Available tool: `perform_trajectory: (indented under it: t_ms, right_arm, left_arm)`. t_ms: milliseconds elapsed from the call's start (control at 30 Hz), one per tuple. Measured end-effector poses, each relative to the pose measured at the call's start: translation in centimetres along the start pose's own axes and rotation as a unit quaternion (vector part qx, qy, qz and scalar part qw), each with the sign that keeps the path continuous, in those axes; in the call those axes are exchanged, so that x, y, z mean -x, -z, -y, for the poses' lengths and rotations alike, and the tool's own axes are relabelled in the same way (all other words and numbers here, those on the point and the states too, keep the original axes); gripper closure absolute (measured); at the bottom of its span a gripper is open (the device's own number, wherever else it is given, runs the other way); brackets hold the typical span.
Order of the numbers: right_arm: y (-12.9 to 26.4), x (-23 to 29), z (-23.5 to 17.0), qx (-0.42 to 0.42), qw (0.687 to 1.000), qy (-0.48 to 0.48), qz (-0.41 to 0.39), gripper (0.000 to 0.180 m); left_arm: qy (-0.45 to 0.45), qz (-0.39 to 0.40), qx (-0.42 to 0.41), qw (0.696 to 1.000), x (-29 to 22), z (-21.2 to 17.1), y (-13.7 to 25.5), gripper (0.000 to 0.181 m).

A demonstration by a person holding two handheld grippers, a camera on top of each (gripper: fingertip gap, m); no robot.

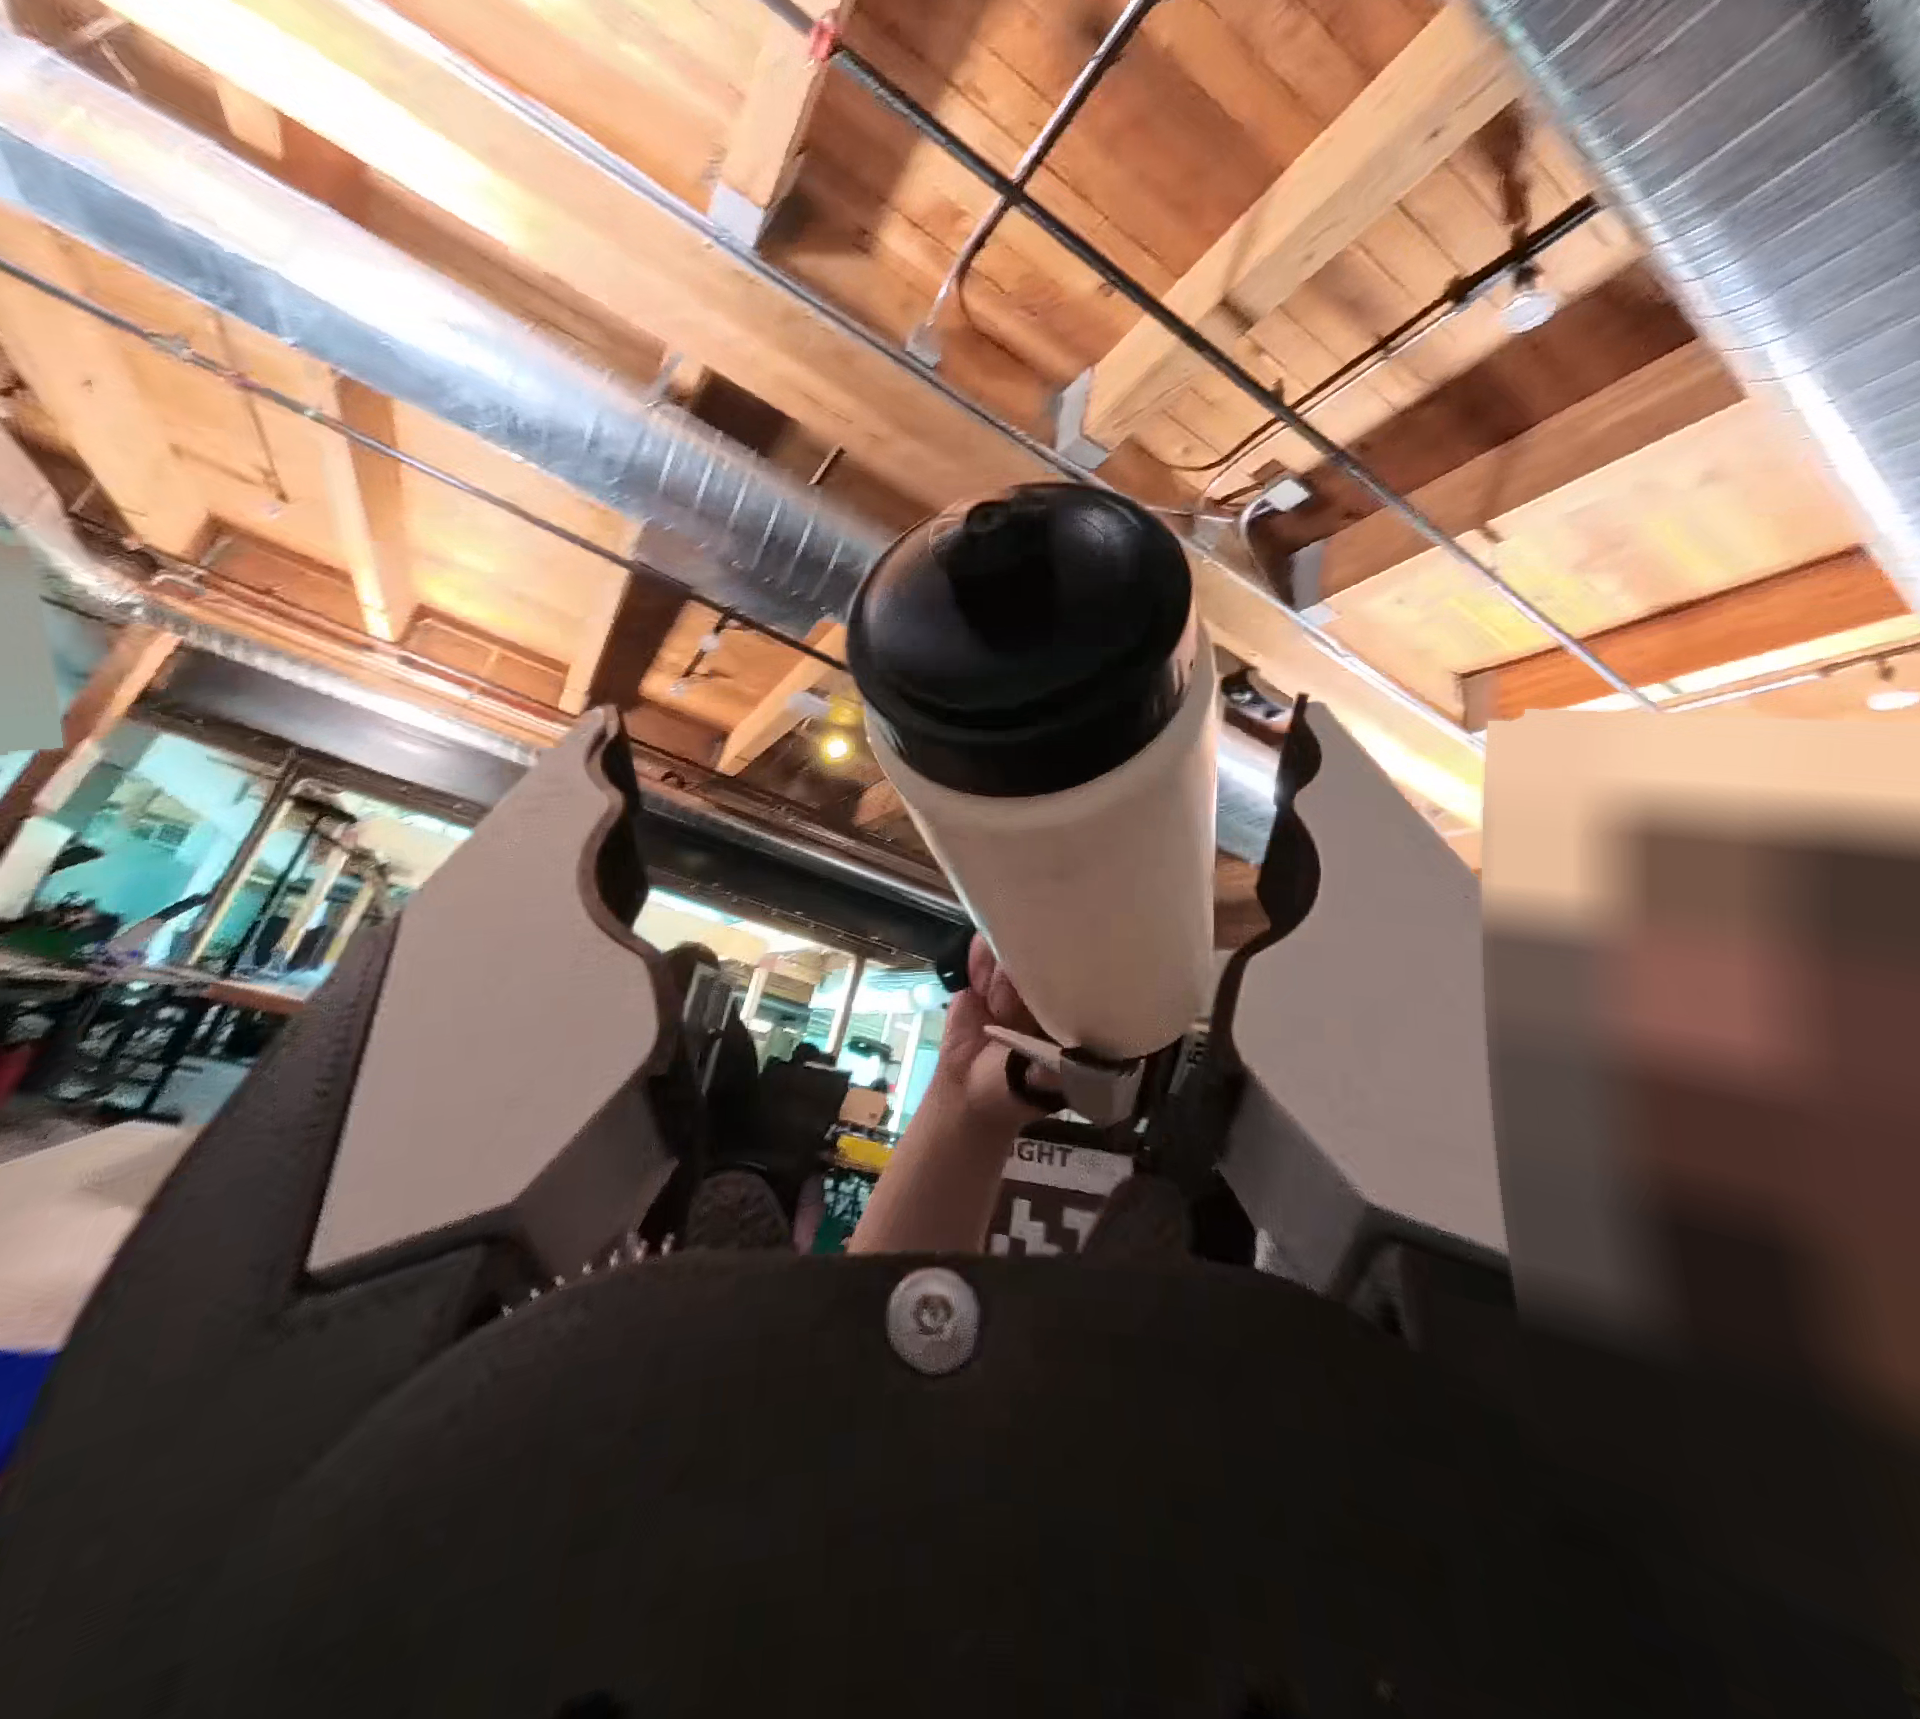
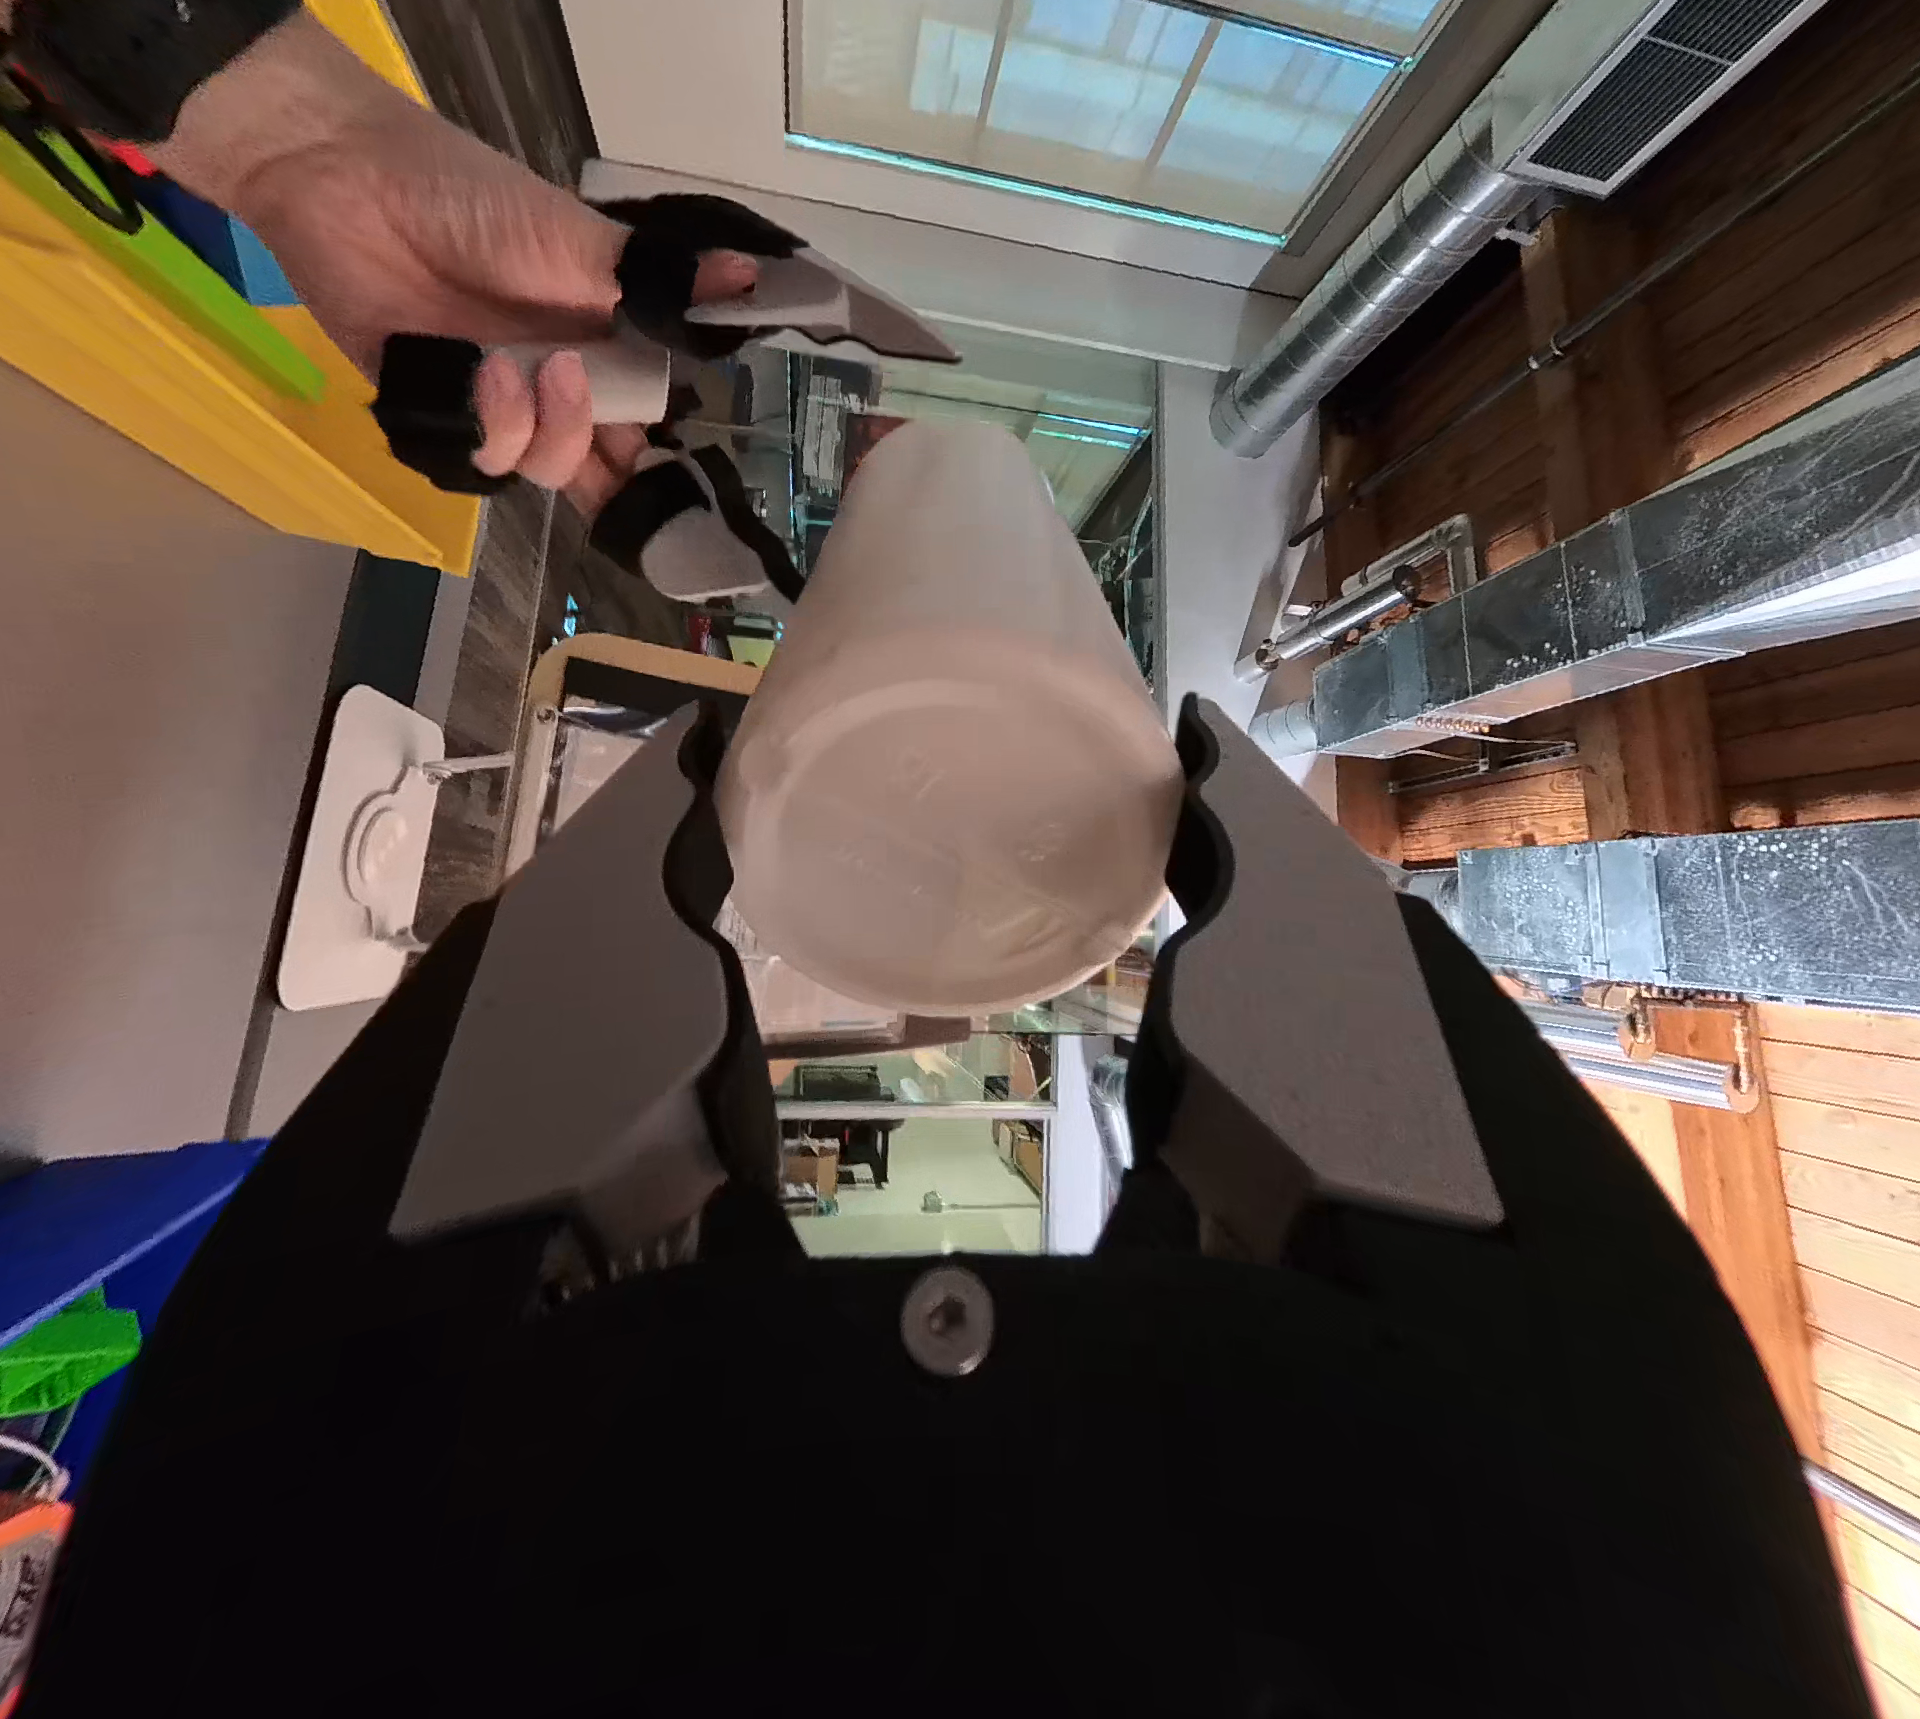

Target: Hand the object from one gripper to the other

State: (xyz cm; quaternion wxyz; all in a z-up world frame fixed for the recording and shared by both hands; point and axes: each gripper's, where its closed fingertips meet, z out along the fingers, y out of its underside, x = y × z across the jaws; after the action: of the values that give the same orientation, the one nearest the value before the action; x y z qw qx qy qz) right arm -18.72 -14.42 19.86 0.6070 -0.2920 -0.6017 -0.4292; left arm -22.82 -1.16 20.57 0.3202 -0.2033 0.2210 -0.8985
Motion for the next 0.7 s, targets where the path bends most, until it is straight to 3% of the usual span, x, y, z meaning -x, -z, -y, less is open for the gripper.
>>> perform_trajectory:
  t_ms: [233, 367, 433, 467, 567, 700]
  right_arm:
    - [-0.5, -0.5, 0.9, -0.025, 0.999, -0.027, -0.019, 0.094]
    - [-1.2, 0.1, 1.3, -0.035, 0.999, -0.032, -0.024, 0.094]
    - [-1.8, 0.5, 1.4, -0.042, 0.998, -0.04, -0.026, 0.094]
    - [-2.0, 0.6, 1.5, -0.053, 0.997, -0.044, -0.036, 0.094]
    - [-3.1, 1.6, 1.4, -0.082, 0.993, -0.073, -0.04, 0.093]
    - [-4.4, 4.4, -0.5, -0.09, 0.977, -0.195, 0.021, 0.074]
  left_arm:
    - [0.006, -0.058, -0.011, 0.998, -3.2, 0.1, -1.4, 0.061]
    - [-0.007, -0.05, 0.018, 0.999, -3.7, -1.2, -2.4, 0.065]
    - [-0.008, -0.05, -0.003, 0.999, -3.9, -0.6, -2.4, 0.093]
    - [-0.014, -0.051, -0.024, 0.998, -4.1, -0.1, -2.3, 0.094]
    - [-0.013, -0.022, -0.061, 0.998, -3.6, 1.3, -2.0, 0.095]
    - [-0.058, 0.047, -0.079, 0.994, -3.1, 3.9, -0.9, 0.096]
